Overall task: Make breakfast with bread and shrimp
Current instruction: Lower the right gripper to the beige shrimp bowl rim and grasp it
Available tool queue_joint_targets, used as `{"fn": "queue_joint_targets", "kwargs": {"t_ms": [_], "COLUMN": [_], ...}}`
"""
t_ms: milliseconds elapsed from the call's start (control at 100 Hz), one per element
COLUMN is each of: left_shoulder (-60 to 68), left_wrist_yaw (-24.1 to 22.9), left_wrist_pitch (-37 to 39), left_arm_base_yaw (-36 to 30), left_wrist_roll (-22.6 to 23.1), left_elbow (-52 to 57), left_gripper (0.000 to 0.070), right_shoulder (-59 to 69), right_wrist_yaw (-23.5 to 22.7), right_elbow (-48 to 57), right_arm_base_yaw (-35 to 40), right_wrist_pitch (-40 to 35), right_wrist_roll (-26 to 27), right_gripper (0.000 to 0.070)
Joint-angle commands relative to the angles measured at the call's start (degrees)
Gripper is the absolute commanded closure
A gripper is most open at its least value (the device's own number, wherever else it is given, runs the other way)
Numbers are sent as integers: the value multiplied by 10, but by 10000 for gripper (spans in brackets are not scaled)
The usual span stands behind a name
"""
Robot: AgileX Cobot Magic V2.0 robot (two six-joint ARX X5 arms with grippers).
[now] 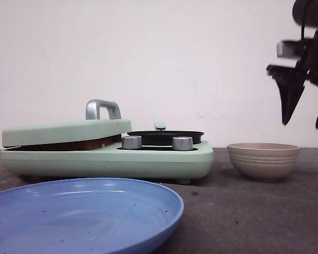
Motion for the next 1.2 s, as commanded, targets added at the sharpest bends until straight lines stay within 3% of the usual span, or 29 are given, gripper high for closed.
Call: {"fn": "queue_joint_targets", "kwargs": {"t_ms": [0,1190], "left_shoulder": [1,71], "left_wrist_yaw": [0,1], "left_wrist_pitch": [13,43], "left_arm_base_yaw": [-2,-2], "left_wrist_roll": [0,4], "left_elbow": [6,6], "left_gripper": [363,362], "right_shoulder": [21,122], "right_wrist_yaw": [-5,-15], "right_elbow": [12,12], "right_arm_base_yaw": [-3,-4], "right_wrist_pitch": [5,62], "right_wrist_roll": [-2,-1], "right_gripper": [289,290]}}
